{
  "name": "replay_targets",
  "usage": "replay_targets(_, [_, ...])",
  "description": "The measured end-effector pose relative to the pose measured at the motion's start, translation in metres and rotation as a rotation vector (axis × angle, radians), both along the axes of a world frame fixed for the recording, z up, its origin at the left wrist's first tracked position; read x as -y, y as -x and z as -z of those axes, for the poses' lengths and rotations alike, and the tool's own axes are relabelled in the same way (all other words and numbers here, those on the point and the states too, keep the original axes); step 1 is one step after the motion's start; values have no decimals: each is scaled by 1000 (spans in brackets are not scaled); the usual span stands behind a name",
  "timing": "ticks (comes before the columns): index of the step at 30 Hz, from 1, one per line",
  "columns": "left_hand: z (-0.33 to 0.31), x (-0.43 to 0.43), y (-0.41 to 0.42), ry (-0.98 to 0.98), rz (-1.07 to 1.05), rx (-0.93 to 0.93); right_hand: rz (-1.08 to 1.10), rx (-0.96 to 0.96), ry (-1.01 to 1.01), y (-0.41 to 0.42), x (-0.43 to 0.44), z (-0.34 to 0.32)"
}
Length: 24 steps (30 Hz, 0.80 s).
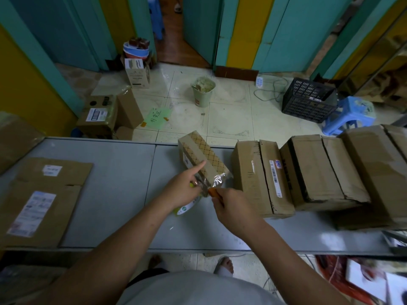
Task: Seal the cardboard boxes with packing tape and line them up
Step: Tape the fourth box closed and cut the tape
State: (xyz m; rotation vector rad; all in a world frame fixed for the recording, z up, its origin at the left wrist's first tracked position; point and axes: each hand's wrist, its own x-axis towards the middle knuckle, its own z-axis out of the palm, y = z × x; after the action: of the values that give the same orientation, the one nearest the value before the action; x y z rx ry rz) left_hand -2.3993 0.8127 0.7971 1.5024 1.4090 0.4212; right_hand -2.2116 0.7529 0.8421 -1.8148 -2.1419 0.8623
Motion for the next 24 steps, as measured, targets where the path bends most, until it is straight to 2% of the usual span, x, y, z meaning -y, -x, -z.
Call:
replay_targets(9, [8, -4, 5, -46, 29, -59, -10, 40, 112, -3, -15, 17])
replay_targets(15, [9, -9, 13, -64, 81, -97, 4, 104, 152, -24, 38, 61])
replay_targets(24, [11, -14, 17, -74, 166, -124, -40, 136, 72, -27, 44, 120])
